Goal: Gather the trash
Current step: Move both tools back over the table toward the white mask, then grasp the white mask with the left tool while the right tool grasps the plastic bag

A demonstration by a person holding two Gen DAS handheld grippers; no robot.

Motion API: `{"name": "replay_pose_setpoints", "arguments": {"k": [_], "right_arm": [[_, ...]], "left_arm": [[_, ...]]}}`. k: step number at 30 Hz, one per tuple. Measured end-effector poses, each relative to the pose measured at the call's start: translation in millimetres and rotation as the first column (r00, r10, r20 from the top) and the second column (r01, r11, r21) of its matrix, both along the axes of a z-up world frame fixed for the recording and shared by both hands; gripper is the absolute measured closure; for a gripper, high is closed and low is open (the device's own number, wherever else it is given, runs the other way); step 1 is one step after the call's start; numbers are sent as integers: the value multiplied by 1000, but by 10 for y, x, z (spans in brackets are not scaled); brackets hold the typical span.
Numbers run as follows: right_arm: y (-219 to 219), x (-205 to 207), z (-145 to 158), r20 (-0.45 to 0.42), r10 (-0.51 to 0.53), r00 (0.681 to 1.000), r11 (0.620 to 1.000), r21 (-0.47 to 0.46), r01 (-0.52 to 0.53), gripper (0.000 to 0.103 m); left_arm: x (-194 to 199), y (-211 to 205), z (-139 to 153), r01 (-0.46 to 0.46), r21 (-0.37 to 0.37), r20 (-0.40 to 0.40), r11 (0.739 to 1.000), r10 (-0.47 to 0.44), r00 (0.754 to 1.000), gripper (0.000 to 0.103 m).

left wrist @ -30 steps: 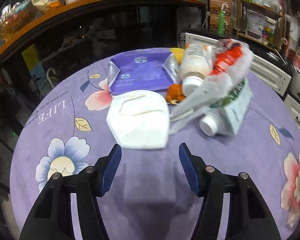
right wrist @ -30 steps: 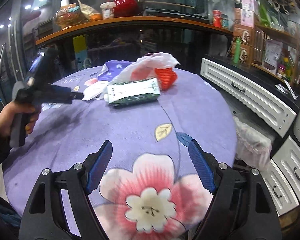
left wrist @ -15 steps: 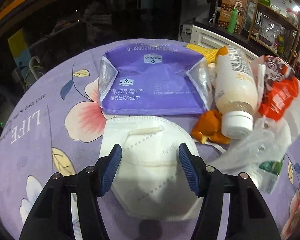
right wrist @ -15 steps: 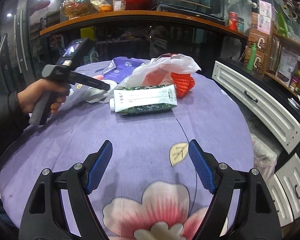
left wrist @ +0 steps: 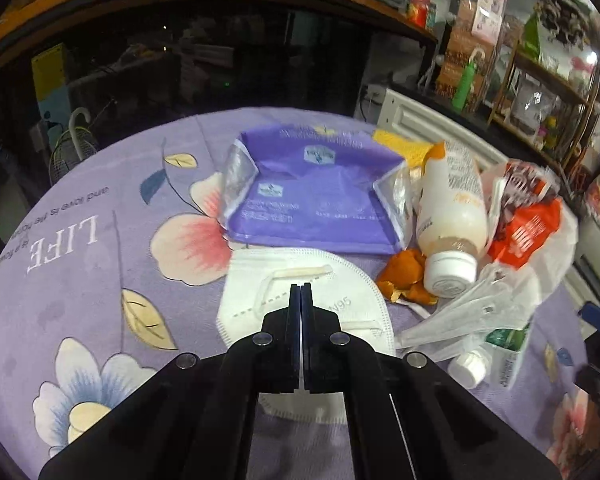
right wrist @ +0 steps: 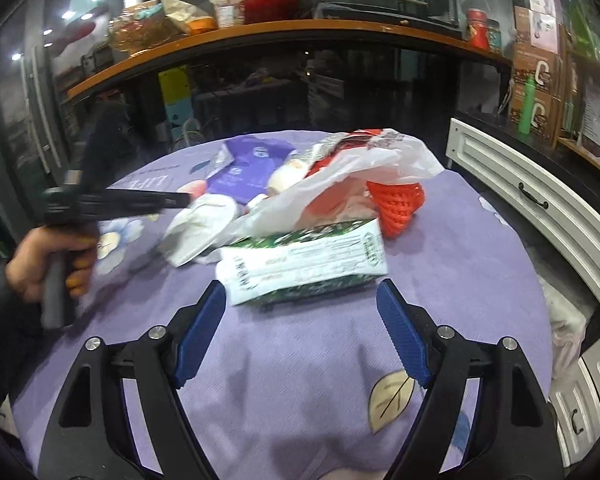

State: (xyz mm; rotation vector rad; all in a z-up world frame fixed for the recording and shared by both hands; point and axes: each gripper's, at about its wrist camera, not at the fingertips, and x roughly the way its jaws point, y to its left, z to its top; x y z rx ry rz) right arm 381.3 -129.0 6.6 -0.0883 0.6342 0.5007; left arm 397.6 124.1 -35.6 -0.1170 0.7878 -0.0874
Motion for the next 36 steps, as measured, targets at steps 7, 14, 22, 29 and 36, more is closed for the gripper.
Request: {"name": "replay_pose_setpoints", "arguments": {"k": [7, 14, 22, 29, 36], "right_arm": [[22, 132, -51, -27, -11, 1000, 1000, -9, 10, 25], [-39, 124, -102, -51, -22, 998, 1000, -13, 21, 25], [-82, 116, -160, -71, -27, 997, 1000, -4, 27, 25], [-83, 104, -178, -72, -31, 997, 1000, -2, 31, 25], [-97, 82, -158, -67, -36, 997, 999, 5, 36, 25]], "left_arm": [[-4, -31, 105, 56, 33, 4, 998, -56, 998, 99], [52, -252, -99, 118, 70, -32, 991, -116, 993, 41], [-128, -623, -240, 180, 229, -70, 957, -168, 983, 27], [-108, -529, -366, 122, 160, -90, 980, -108, 990, 76], [-167, -367, -288, 78, 58, -64, 995, -74, 995, 98]]}}
